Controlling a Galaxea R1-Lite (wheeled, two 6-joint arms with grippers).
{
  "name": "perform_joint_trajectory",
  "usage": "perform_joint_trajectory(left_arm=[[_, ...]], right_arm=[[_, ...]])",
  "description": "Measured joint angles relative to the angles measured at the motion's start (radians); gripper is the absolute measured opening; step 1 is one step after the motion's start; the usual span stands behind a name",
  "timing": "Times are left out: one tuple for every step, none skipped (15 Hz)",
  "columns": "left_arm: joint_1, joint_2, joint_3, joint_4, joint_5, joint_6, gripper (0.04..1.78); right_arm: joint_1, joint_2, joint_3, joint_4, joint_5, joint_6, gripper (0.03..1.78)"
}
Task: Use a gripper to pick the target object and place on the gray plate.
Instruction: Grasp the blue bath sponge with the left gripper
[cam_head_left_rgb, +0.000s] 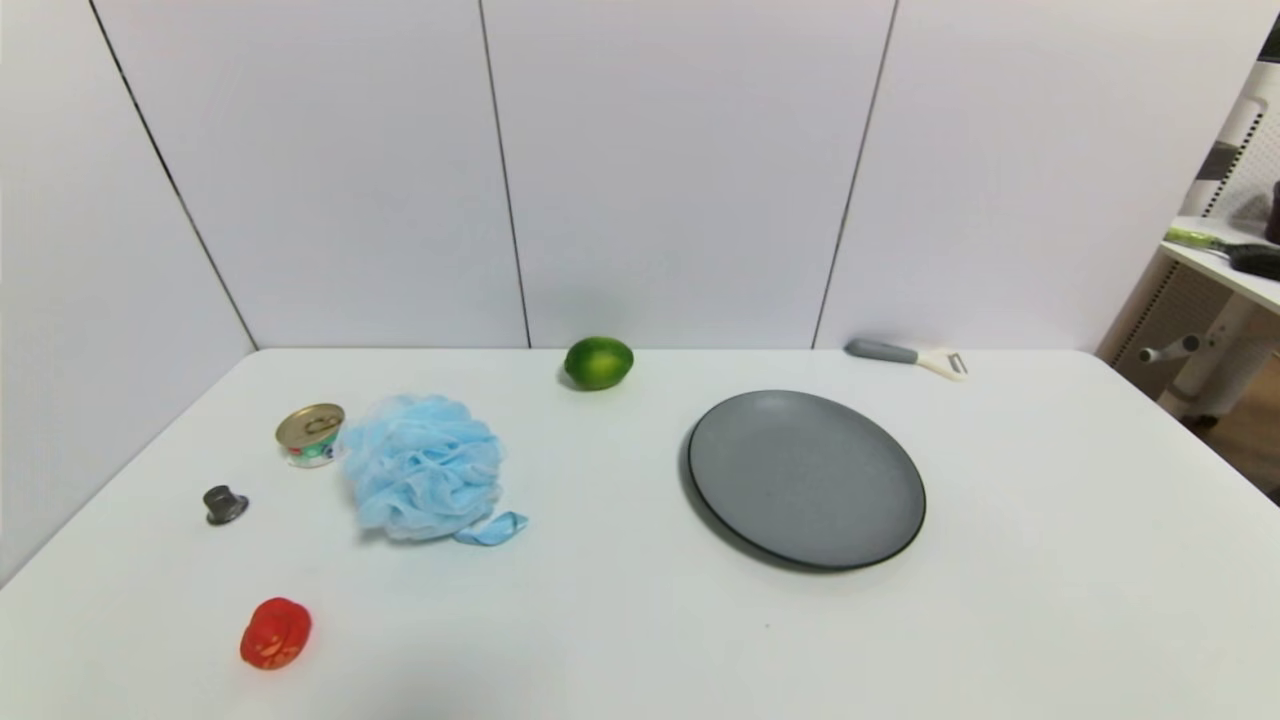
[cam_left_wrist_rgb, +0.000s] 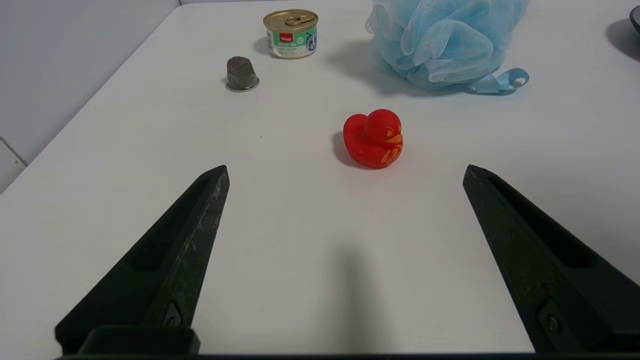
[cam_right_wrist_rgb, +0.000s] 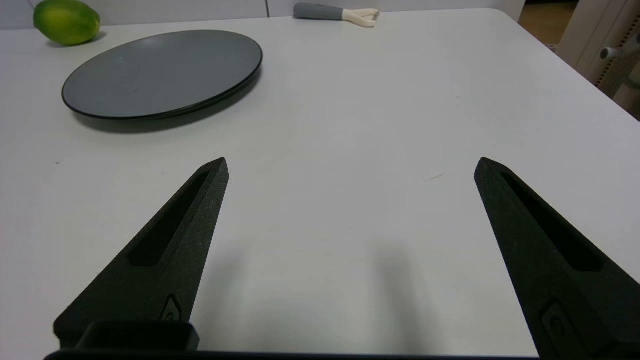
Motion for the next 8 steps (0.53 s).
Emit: perform_joint_trajectory(left_arm=[[0.000,0.000,0.000,0.000,0.000,0.000,1.69],[0.000,0.000,0.000,0.000,0.000,0.000,1.69],[0.000,0.000,0.000,0.000,0.000,0.000,1.69],[0.000,0.000,0.000,0.000,0.000,0.000,1.69],[0.000,0.000,0.000,0.000,0.000,0.000,1.69],[0.000,0.000,0.000,0.000,0.000,0.000,1.69],[0.000,0.000,0.000,0.000,0.000,0.000,1.69],[0.000,0.000,0.000,0.000,0.000,0.000,1.69]], right_arm=[[0.000,0.000,0.000,0.000,0.000,0.000,1.70],[0.000,0.000,0.000,0.000,0.000,0.000,1.70],[0.000,0.000,0.000,0.000,0.000,0.000,1.70],[0.000,0.000,0.000,0.000,0.000,0.001,1.70],[0.000,0.000,0.000,0.000,0.000,0.000,1.70],[0.000,0.000,0.000,0.000,0.000,0.001,1.70],[0.000,0.000,0.000,0.000,0.000,0.001,1.70],[0.000,0.000,0.000,0.000,0.000,0.001,1.70]])
